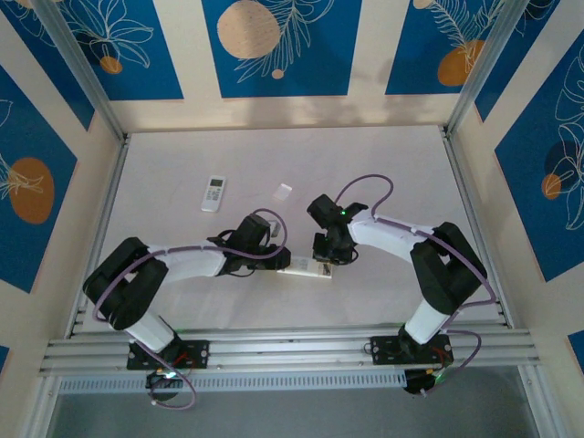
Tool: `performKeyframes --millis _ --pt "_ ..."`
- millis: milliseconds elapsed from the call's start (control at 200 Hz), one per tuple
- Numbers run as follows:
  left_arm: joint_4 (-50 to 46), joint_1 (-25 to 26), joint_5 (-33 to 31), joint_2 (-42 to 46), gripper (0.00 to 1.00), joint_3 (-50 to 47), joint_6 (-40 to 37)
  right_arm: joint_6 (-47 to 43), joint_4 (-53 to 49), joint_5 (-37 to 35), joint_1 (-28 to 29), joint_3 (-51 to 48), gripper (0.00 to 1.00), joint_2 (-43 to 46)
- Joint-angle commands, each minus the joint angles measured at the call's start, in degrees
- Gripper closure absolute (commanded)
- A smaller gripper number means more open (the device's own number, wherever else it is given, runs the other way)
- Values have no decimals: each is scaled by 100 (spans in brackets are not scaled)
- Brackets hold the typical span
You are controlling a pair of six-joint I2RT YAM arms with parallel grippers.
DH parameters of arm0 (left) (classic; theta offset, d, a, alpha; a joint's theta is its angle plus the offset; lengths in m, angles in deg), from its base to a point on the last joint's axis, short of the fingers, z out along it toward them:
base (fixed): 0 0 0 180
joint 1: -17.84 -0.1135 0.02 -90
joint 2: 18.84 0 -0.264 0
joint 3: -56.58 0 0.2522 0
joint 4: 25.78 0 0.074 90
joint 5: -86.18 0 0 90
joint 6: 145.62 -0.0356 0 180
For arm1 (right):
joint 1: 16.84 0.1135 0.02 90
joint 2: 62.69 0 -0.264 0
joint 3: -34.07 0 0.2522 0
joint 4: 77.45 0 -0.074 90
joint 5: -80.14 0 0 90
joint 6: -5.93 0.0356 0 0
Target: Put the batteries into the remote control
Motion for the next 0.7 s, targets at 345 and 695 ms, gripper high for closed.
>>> performKeyframes --millis 345,695 --pt "-182 95 -23 181 55 -32 22 -371 -70 -4 -30 -181 70 170" --pt "-199 90 -74 184 54 -1 -4 -471 -152 -406 110 -131 82 -279"
